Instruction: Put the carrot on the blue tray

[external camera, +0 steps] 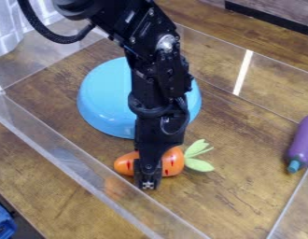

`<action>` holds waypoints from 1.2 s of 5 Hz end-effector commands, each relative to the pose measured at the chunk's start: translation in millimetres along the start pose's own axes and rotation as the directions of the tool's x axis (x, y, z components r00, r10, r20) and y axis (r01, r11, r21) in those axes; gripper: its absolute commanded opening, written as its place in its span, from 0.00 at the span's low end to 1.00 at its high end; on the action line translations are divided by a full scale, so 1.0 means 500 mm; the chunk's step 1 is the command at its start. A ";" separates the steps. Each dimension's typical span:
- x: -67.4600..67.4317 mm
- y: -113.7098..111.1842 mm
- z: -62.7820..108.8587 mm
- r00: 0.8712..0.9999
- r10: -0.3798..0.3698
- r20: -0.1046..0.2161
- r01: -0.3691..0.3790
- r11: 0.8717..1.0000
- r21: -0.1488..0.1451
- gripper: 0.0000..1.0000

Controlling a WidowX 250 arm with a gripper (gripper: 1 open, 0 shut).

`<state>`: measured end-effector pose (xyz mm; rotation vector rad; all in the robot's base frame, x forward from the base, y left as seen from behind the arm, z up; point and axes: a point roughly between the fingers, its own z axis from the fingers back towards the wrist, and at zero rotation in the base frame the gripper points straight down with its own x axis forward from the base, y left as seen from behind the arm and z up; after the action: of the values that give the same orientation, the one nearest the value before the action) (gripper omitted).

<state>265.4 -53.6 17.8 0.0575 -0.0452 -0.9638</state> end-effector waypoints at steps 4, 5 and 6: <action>0.012 0.031 0.039 0.997 0.041 0.067 -0.044 0.998 0.047 0.00; 0.013 0.032 0.038 0.996 0.046 0.070 -0.049 0.998 0.046 0.00; 0.014 0.034 0.036 0.996 0.051 0.074 -0.054 0.997 0.046 0.00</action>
<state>269.5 -52.0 19.8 0.0468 -0.0605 -0.9278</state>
